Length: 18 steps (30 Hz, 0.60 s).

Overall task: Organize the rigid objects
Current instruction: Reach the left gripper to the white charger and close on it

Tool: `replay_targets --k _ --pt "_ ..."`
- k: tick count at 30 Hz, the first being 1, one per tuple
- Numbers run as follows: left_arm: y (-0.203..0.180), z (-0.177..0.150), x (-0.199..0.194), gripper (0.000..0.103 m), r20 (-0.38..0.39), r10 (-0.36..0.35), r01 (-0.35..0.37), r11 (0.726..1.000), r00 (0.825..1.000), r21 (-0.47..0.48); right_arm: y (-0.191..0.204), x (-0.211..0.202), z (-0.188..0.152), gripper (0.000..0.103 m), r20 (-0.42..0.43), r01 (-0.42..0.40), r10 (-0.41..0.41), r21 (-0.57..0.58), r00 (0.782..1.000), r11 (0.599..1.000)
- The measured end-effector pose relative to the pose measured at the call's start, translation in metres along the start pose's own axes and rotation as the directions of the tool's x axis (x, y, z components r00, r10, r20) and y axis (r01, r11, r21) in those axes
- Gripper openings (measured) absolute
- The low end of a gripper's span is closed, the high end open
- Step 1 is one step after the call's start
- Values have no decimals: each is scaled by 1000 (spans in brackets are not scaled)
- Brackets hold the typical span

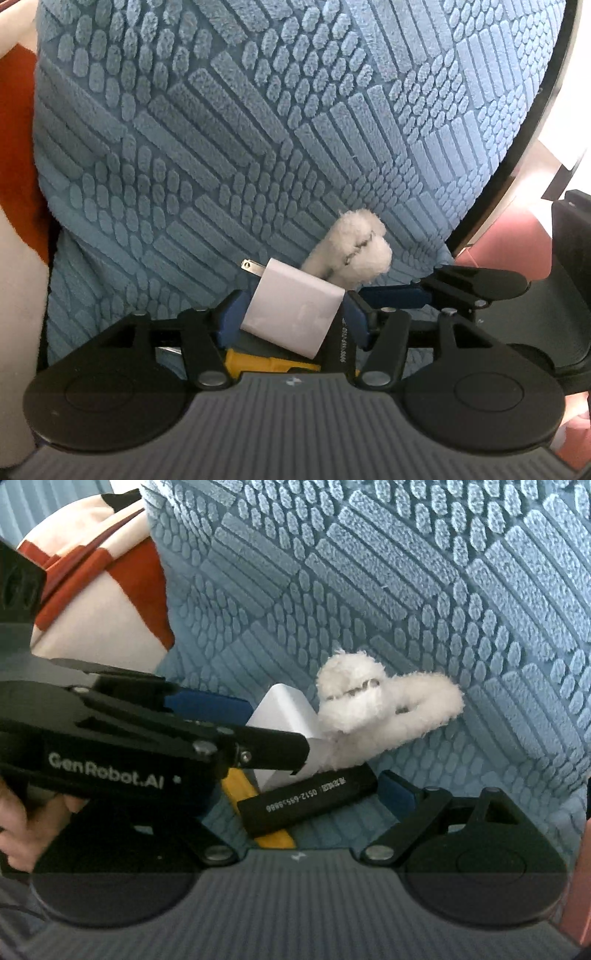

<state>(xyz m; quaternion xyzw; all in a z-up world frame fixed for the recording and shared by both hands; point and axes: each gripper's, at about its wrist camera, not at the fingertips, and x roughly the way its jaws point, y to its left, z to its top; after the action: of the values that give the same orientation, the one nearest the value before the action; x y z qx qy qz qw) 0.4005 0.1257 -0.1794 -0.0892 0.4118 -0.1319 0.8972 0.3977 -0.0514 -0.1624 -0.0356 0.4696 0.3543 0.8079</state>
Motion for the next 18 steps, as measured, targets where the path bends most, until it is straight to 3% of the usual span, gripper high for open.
replay_targets --k 4,7,10,13,18 --pt "-3 0 4 65 -1 11 -11 1000 1000 -2 -5 2 3 73 0 16 -16 44 1000 999" --pt "-7 1 9 66 -15 25 -24 1000 1000 11 -12 1 1 71 -15 -12 14 85 1000 996" --pt "-10 2 18 66 -34 38 -37 999 999 27 -6 0 -3 73 -22 -15 15 40 1000 999" --pt "-7 0 25 66 -53 48 -48 999 997 0 4 4 -4 88 -34 -11 10 -30 999 999" --pt "-2 2 25 65 -19 57 -59 996 998 -70 22 16 -6 89 -39 35 -43 -168 998 985"
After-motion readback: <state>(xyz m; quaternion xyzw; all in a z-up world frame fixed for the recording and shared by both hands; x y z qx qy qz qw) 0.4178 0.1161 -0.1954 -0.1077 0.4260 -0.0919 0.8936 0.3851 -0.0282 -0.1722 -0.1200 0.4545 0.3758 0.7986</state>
